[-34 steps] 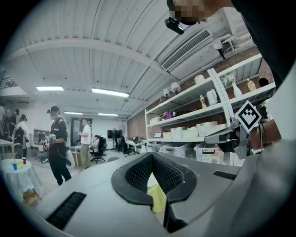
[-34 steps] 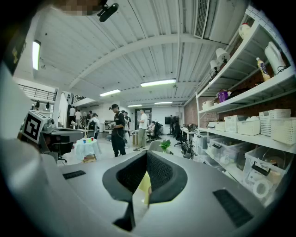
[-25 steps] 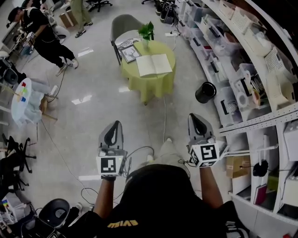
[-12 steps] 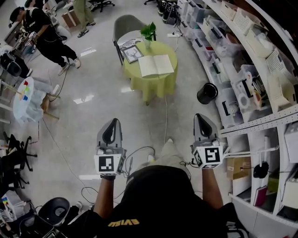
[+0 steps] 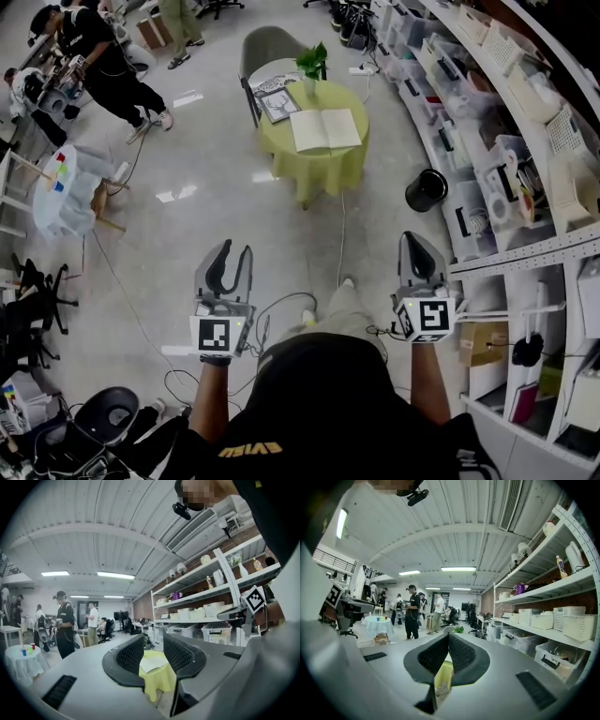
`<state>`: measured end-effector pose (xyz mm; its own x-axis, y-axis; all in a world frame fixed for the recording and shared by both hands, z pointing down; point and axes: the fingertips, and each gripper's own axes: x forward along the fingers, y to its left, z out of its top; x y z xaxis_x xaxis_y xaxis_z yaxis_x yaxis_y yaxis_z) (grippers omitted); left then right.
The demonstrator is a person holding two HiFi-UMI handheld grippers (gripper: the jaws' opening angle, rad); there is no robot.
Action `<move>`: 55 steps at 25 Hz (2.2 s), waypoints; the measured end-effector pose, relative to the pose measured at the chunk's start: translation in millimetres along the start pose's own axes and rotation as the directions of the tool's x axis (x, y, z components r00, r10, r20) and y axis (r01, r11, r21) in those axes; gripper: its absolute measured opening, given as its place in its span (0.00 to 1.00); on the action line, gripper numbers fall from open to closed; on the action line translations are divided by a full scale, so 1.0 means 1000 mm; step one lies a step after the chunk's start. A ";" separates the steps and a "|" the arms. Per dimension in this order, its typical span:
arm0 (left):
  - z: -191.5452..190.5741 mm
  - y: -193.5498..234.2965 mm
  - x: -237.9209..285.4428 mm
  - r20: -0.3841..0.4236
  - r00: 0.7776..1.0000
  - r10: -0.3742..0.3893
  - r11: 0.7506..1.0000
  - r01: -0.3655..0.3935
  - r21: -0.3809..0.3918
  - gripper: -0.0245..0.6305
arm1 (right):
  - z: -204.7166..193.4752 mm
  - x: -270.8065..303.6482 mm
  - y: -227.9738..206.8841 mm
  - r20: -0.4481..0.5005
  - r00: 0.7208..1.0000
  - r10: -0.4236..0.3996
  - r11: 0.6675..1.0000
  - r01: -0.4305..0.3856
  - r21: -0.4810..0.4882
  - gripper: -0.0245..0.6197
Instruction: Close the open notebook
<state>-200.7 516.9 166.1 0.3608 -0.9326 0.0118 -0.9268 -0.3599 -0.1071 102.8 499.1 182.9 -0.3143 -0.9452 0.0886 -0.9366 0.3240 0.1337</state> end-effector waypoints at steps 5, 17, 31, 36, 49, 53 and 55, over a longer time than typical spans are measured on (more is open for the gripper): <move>0.003 -0.008 -0.003 -0.004 1.000 -0.020 1.000 0.020 0.005 0.34 | -0.001 -0.005 -0.007 -0.020 1.000 -0.009 1.000 0.008 -0.022 0.04; -0.004 -0.014 0.015 -0.019 0.999 -0.050 0.998 0.049 -0.038 0.36 | 0.008 0.002 -0.007 -0.053 0.999 -0.011 1.000 0.009 -0.027 0.04; 0.012 -0.025 0.134 -0.031 0.998 -0.051 0.998 0.049 -0.051 0.35 | -0.004 0.080 -0.072 -0.088 0.996 0.032 0.999 -0.031 0.011 0.04; 0.022 -0.025 0.185 -0.036 0.998 -0.048 0.999 0.047 -0.013 0.35 | 0.019 0.130 -0.095 0.000 0.997 0.077 0.996 -0.076 -0.048 0.04; 0.011 -0.045 0.269 -0.093 0.994 -0.057 0.998 0.053 -0.046 0.35 | -0.017 0.179 -0.160 -0.088 0.992 0.089 0.995 -0.085 0.045 0.04; 0.010 -0.044 0.293 -0.094 0.994 -0.056 0.997 0.051 -0.057 0.35 | -0.021 0.203 -0.167 -0.098 0.989 0.113 0.993 -0.109 0.042 0.04; 0.004 -0.040 0.305 -0.100 0.993 -0.061 0.997 0.056 -0.061 0.35 | -0.022 0.215 -0.166 -0.102 0.987 0.122 0.992 -0.119 0.036 0.04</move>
<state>-53.2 246.8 169.6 0.4049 -0.9068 0.1177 -0.9100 -0.4122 -0.0451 194.5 243.0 201.6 -0.4084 -0.8896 0.2047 -0.8976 0.4321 0.0870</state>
